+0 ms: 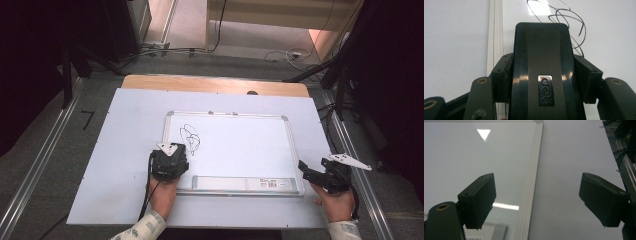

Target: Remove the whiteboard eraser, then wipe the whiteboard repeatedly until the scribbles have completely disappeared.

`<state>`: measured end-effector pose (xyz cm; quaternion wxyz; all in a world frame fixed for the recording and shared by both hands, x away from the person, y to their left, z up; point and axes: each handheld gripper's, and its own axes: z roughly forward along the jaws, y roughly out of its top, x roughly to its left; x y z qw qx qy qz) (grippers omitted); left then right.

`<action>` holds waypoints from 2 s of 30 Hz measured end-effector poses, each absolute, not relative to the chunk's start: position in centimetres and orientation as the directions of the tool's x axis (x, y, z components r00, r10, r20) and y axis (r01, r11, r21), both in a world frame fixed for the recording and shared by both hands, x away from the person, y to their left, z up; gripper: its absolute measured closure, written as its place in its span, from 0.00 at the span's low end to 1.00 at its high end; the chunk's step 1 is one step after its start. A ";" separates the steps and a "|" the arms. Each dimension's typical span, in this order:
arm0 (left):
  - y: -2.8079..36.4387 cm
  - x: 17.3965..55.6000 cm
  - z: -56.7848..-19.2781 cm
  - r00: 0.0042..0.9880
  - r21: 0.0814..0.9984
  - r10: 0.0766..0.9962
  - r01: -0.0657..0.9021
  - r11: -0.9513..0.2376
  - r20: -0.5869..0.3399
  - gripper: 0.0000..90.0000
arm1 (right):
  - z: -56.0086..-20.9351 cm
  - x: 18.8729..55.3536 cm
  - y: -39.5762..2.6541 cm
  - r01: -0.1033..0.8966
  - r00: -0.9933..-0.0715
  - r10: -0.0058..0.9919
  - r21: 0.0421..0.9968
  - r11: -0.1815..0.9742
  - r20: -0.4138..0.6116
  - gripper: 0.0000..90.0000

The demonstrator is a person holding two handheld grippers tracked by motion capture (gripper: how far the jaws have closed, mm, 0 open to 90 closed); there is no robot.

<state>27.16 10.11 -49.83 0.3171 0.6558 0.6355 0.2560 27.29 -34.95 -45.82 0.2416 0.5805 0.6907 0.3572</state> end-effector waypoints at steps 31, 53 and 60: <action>11.9 27.3 -47.5 0.074 0.782 0.992 0.622 0.035 -0.103 0.45 | -45.8 27.5 -34.7 0.631 -0.217 0.972 0.772 0.073 0.086 0.14; 12.4 30.1 -46.8 0.086 0.780 0.989 0.624 0.043 -0.123 0.45 | -45.9 27.6 -34.6 0.635 -0.217 0.973 0.768 0.078 0.081 0.14; 12.4 31.5 -46.5 0.083 0.778 0.988 0.627 0.047 -0.127 0.45 | -45.9 27.7 -34.6 0.638 -0.214 0.973 0.766 0.075 0.084 0.14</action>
